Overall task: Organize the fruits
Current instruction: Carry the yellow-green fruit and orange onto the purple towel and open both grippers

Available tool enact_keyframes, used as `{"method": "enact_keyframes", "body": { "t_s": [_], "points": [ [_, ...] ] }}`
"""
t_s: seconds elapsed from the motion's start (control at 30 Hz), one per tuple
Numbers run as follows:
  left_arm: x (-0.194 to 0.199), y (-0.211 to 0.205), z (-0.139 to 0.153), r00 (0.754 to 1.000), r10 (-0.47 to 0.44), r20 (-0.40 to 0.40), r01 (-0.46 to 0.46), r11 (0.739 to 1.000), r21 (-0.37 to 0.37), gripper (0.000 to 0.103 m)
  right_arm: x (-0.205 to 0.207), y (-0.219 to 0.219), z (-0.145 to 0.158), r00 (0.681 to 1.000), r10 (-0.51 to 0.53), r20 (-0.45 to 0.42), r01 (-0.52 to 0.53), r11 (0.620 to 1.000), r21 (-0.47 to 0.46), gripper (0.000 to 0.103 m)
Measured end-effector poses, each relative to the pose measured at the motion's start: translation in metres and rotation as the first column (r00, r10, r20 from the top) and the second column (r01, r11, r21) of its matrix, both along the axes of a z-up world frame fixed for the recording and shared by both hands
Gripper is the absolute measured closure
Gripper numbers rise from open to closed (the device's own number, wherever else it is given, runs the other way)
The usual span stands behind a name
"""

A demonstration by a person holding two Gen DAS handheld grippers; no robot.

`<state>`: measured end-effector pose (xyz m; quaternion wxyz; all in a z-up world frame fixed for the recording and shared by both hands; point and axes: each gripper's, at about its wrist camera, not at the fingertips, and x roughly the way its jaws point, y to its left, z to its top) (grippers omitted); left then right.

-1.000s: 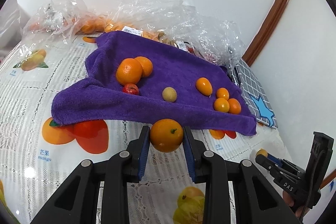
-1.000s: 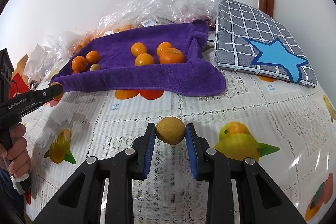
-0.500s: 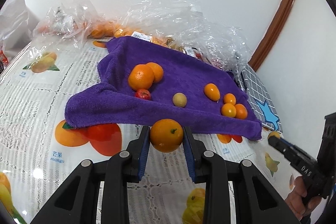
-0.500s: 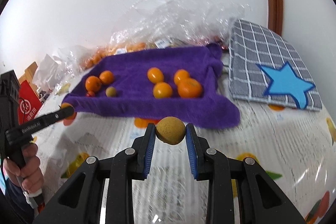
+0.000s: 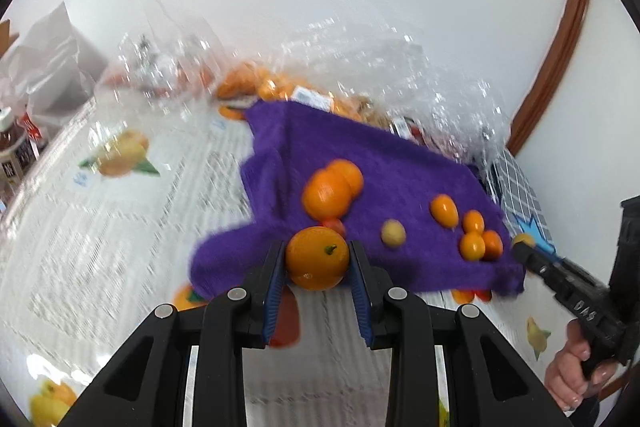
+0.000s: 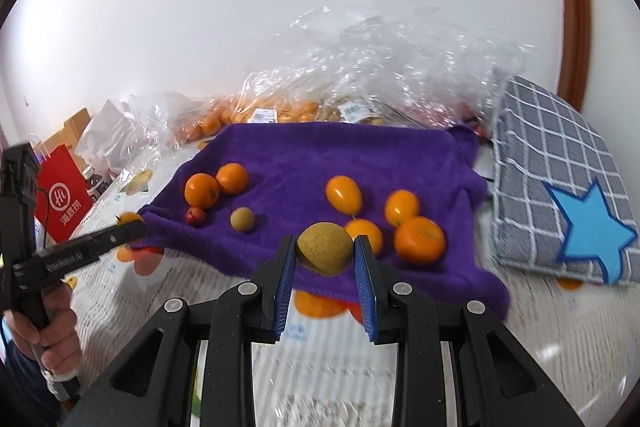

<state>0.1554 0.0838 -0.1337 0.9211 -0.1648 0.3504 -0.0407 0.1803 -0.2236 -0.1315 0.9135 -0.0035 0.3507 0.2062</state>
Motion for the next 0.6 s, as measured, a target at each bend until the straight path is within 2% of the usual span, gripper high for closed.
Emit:
{"method": "enact_keyframes", "body": {
  "t_s": [0.3,0.5,0.6],
  "points": [
    [0.023,0.019,0.012,1.0,0.018,-0.001,-0.018,1.0,0.003,0.074,0.048,0.037,-0.028,0.994,0.052,-0.093,-0.056,0.998,-0.04,0.074],
    [0.041,0.005,0.005,0.999,-0.032,-0.028,0.032,0.999,0.004,0.074,0.056,0.046,-0.046,0.988,0.059,-0.141,-0.07,0.995,-0.069,0.074],
    [0.052,-0.007,0.001,0.997,-0.068,-0.038,0.068,0.998,-0.002,0.074,0.056,0.045,-0.048,0.988,0.062,-0.138,-0.071,0.996,-0.062,0.074]
  ]
}}
